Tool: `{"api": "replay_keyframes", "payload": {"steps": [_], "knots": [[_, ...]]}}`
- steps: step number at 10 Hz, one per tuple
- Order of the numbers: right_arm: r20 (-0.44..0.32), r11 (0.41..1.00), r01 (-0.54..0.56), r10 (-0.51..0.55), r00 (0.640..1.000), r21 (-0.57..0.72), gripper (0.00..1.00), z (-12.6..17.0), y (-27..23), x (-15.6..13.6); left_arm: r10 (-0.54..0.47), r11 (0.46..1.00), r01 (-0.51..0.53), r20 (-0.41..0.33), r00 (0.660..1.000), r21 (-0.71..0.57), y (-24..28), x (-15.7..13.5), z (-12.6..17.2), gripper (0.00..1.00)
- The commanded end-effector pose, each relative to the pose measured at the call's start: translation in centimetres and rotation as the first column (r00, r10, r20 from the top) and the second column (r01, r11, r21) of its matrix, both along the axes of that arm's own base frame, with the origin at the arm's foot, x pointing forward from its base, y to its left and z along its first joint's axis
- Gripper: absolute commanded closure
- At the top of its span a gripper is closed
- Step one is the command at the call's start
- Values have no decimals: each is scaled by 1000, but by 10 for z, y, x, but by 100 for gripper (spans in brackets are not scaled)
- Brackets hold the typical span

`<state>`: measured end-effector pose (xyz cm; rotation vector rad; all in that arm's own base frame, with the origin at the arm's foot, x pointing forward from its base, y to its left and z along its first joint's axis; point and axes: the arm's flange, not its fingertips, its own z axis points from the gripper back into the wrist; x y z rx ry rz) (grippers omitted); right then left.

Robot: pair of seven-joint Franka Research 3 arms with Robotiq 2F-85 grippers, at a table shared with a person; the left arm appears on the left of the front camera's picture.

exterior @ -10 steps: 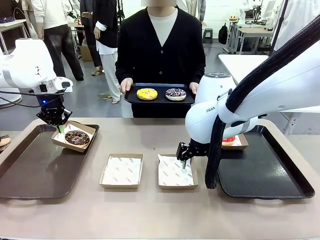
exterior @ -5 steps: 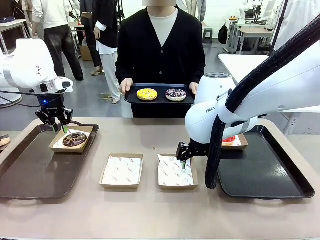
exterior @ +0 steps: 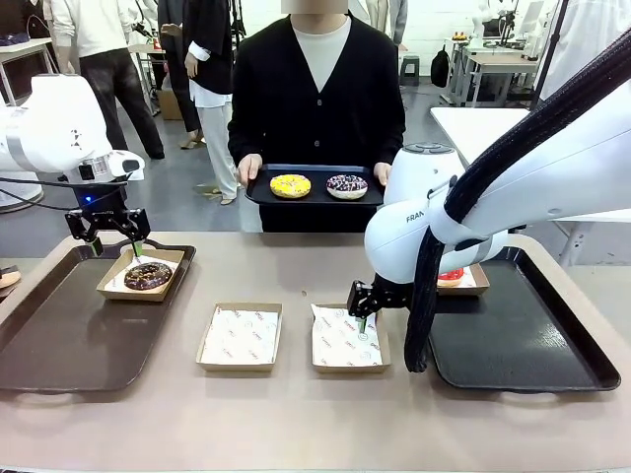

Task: Individually package the donuts and arrange them on the tray.
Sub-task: Place the picked Paper togo box on the Handle tray while simultaneously picking up another Paper togo box from the table with the other hand.

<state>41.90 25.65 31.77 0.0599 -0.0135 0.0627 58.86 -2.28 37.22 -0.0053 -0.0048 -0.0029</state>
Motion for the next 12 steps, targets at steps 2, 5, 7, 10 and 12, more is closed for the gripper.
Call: {"api": "replay_keyframes", "payload": {"steps": [2, 5, 7, 10, 12], "knots": [[8, 1000, -23, 23, 1000, 7, 60, -6, 1, 4, 4, 1000, -4, -11, 1000, -3, -1, 3, 3, 0], [4, 1000, -25, 25, 1000, 6, 100, -7, 3, 4, 5, 1000, -5, -7, 1000, -9, 0, 2, 6, 0], [5, 1000, -24, 24, 1000, 7, 97, -7, 3, 4, 3, 1000, -3, -5, 1000, -11, 0, 1, 7, 0], [8, 1000, -15, 15, 1000, 8, 100, -8, 2, 3, -3, 998, 1, -32, 999, -59, 1, -1, 14, 0], [26, 1000, -8, 7, 1000, 13, 100, 3, -2, 3, 5, 991, -12, -52, 999, -130, 4, -7, 25, 0]]}}
